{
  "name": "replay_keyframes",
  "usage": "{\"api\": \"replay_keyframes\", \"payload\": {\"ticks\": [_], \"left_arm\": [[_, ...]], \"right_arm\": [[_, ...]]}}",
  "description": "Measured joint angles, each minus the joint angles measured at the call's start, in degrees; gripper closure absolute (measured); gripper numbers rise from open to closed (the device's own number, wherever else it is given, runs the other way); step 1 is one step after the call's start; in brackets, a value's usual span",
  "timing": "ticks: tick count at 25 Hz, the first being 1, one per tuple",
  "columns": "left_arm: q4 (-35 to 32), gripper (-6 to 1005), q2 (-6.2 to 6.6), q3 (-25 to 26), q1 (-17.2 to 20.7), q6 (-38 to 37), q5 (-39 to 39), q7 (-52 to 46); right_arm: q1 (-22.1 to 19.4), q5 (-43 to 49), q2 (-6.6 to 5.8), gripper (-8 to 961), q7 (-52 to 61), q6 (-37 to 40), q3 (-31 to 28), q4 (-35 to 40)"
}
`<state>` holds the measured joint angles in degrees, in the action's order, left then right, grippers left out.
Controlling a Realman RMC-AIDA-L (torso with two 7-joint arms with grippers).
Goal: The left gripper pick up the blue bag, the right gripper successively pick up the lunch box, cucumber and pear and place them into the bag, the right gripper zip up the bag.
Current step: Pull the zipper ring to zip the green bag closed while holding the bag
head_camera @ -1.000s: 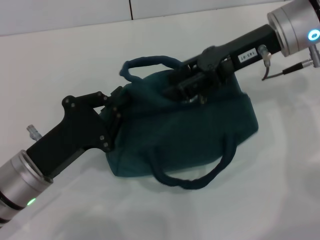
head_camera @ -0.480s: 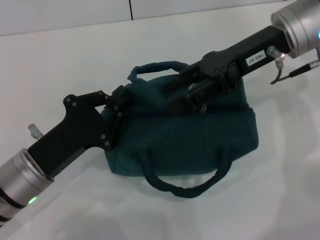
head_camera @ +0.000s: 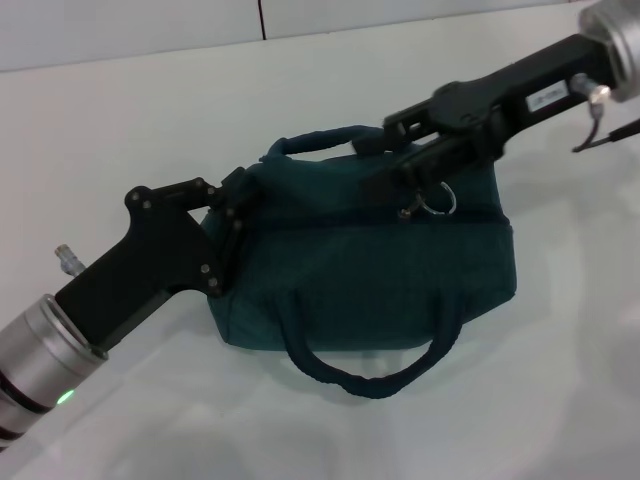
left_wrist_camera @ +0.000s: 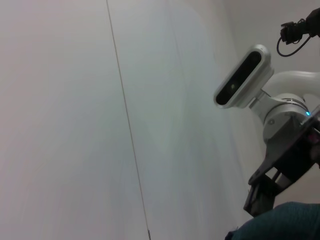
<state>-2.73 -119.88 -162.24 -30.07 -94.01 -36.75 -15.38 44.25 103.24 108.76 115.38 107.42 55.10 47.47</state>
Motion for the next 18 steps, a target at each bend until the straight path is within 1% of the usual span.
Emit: {"api": "replay_keyframes", "payload": {"ticks": [4, 6, 8, 11, 14, 16, 18], "left_arm": [[0.01, 942, 0.0, 0.0, -0.03, 0.01, 0.0, -0.07], [0.01, 941, 0.0, 0.0, -0.19, 0.03, 0.0, -0.1], [0.04, 941, 0.0, 0.0, -0.37, 0.13, 0.0, -0.13], [0.03, 941, 0.0, 0.0, -0.61, 0.5, 0.0, -0.14], [0.0, 941, 0.0, -0.01, -0.82, 0.81, 0.04, -0.23], [0.0, 941, 0.0, -0.01, -0.84, 0.81, 0.07, -0.25], [0.0, 941, 0.0, -0.01, -0.85, 0.91, 0.07, -0.27]], "right_arm": [[-2.49, 0.1, -0.97, 157, -3.59, 0.39, -0.16, 0.97], [-3.67, 0.04, -1.05, 157, -6.8, -0.23, -0.23, 1.33], [-4.66, 0.02, -0.73, 157, -10.15, -0.88, -0.51, 1.45], [-6.37, 0.37, 0.3, 157, -14.64, -1.5, -0.71, 2.26], [-8.76, 0.62, 1.32, 157, -17.72, -3.94, -0.41, 4.13], [-10.1, 0.63, 1.79, 158, -19.95, -5.35, -0.38, 5.34], [-10.9, 0.65, 1.98, 158, -21.33, -5.97, -0.41, 6.1]]}}
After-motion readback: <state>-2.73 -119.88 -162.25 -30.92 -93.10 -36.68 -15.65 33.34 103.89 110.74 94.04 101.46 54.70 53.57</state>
